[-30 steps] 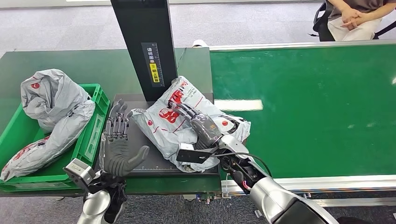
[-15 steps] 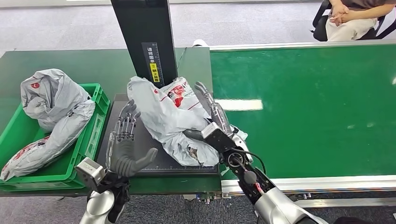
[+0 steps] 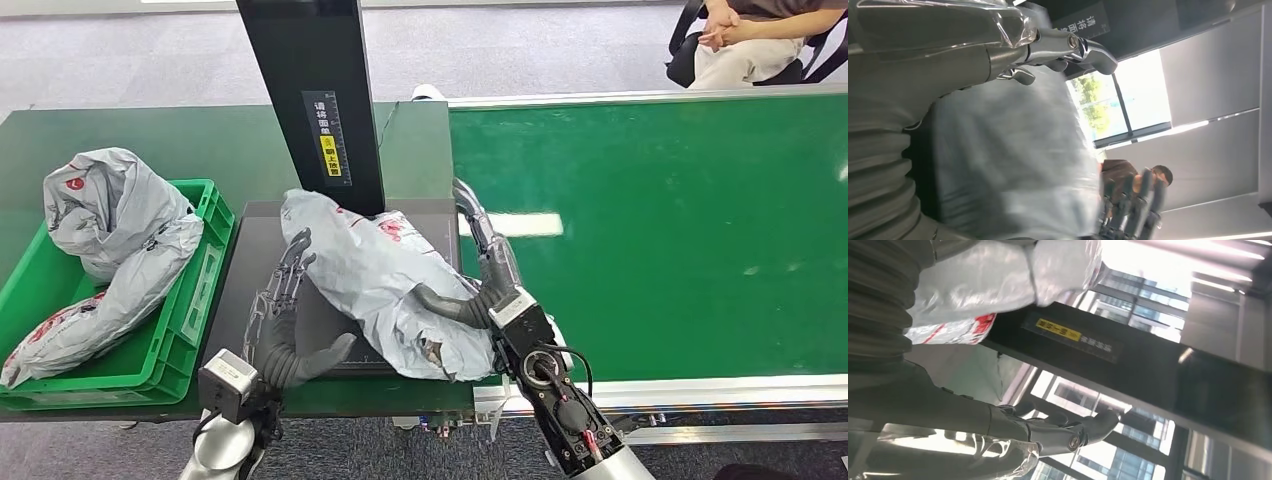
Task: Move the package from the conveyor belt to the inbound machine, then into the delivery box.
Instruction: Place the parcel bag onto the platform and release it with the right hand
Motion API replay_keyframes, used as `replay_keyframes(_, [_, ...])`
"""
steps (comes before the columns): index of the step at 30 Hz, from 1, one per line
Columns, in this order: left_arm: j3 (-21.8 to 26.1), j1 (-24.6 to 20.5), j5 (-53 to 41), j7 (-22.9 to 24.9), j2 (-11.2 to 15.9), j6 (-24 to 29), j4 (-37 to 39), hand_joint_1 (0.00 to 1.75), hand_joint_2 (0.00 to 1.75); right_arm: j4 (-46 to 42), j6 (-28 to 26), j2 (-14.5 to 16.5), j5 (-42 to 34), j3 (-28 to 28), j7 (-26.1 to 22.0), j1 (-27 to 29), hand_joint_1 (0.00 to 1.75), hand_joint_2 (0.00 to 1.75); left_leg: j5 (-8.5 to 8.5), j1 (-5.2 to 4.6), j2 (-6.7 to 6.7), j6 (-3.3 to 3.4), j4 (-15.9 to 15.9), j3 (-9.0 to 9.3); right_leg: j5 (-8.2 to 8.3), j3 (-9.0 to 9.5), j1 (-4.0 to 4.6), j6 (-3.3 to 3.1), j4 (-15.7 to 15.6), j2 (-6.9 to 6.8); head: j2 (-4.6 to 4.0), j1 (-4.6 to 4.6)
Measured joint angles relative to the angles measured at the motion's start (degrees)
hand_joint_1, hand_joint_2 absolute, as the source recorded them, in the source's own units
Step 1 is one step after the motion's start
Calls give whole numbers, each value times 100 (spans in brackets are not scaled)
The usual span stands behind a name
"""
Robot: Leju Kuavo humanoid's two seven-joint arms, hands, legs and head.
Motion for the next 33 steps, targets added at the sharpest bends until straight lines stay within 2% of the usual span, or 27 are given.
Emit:
replay_keyframes(5, [1, 10, -158, -46, -17, -33, 55, 0, 175, 803, 240, -6, 1185, 148, 708, -209, 0, 175, 1, 0, -8, 0, 0, -2, 0, 2, 0, 0, 1, -5, 0, 1])
replay_keyframes(15, [3, 27, -182, -83, -26, -34, 102, 0, 175, 1470, 268, 0, 1410, 262, 893, -383, 0, 175, 1, 0, -7, 0, 0, -6, 0, -2, 0, 1, 0, -7, 0, 1])
replay_keyframes(23, [59, 89, -266, -34, -82, -1, 100, 0, 175, 2192, 643, 105, 2265, 439, 1962, -730, 0, 175, 1, 0, -4, 0, 0, 4, 0, 6, 0, 0, 0, -5, 0, 1])
replay_keyframes(28, [180, 221, -116, -7, -116, -2, -35, 0, 175, 2479, 553, 202, 2383, 464, 1753, -865, 0, 175, 1, 0, 0, 0, 0, 16, 0, 15, 0, 0, 0, -4, 0, 0])
replay_keyframes(31, [252, 373, 446, -72, -133, -417, -291, 0, 175, 2451, 531, 215, 2311, 420, 1598, -845, 0, 175, 1, 0, 0, 0, 0, 16, 0, 15, 0, 0, 0, -3, 0, 1])
replay_keyframes(33, [252, 433, 443, -63, -137, -546, -465, 0, 175, 2429, 555, 217, 2299, 396, 1584, -833, 0, 175, 1, 0, -2, 0, 0, 16, 0, 15, 0, 0, 0, -4, 0, 1])
